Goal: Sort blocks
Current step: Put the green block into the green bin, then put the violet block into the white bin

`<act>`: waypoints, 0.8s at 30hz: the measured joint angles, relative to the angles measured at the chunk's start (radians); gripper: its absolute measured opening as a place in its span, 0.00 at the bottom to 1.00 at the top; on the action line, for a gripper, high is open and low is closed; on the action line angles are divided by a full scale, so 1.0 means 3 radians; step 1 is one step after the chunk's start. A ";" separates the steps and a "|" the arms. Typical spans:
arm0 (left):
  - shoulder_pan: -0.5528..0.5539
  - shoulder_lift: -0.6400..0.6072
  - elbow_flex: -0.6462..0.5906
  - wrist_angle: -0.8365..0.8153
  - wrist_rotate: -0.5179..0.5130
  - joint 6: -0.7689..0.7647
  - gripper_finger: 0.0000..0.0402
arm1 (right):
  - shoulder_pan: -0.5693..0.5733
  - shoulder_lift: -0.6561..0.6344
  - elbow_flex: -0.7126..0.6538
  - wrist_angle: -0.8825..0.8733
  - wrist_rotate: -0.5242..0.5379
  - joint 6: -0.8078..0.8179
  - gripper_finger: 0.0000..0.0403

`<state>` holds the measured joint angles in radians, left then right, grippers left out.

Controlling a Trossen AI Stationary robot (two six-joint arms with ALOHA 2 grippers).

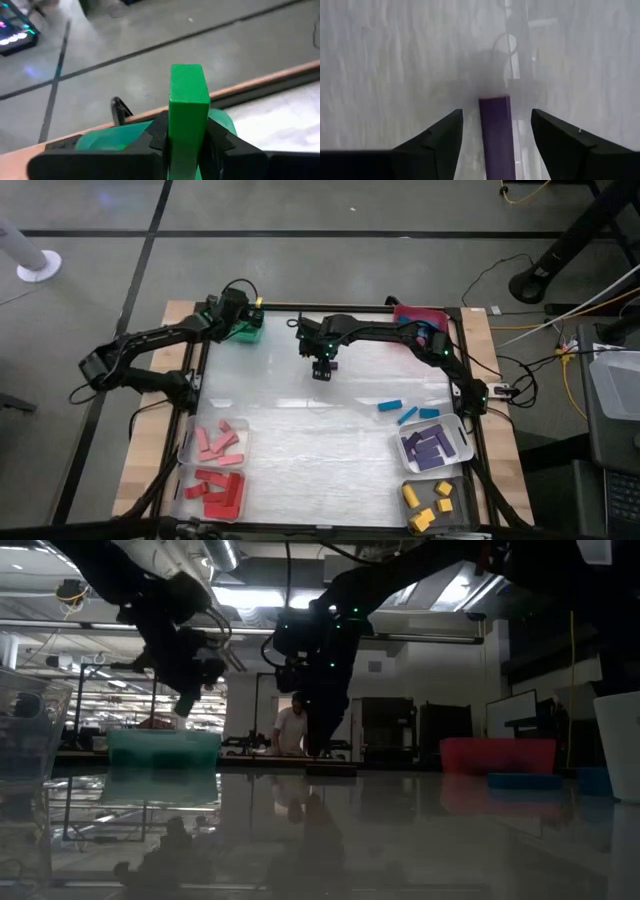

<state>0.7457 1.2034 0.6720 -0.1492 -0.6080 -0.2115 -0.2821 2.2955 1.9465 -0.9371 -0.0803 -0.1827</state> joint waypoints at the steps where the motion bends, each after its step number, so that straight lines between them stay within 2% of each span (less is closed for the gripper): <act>1: 0.0029 0.0050 0.0000 0.0019 0.0060 0.0017 0.13 | 0.0000 0.0000 0.0000 -0.0026 0.0014 -0.0020 0.58; 5: 0.0098 0.0185 0.0000 -0.0003 0.0276 -0.0235 0.24 | -0.0006 0.0000 0.0000 -0.0115 0.0065 -0.0030 0.58; 11: 0.0118 0.0192 0.0000 0.0010 0.0375 -0.0334 0.37 | -0.0006 0.0000 0.0000 -0.0206 0.0066 -0.0034 0.58; 24: 0.0101 -0.0153 0.0001 0.0012 0.1380 -0.0494 0.39 | -0.0117 0.0080 0.0004 -0.0295 0.0032 -0.0367 0.58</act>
<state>0.7759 1.1575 0.6724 -0.1455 -0.1940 -0.3598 -0.3171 2.3195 1.9477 -1.0255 -0.0708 -0.2928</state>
